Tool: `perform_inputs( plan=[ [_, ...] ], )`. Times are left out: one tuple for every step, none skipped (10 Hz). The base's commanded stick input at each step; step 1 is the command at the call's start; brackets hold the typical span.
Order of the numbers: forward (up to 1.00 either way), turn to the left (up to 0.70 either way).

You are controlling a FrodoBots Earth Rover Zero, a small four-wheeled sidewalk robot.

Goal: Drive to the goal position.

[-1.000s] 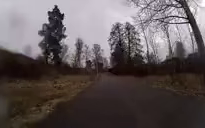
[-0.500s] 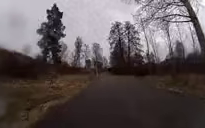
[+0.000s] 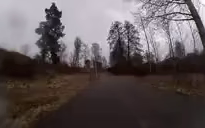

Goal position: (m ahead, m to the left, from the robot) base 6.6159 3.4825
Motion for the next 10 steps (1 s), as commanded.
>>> perform_inputs(
  plan=[
    [0.70,0.00],
    [0.70,0.00],
    [0.70,0.00],
    [0.70,0.00],
    [0.70,0.00],
    [0.70,0.00],
    [0.70,0.00],
    [0.70,0.00],
    [0.70,0.00],
    [0.70,0.00]
  ],
)
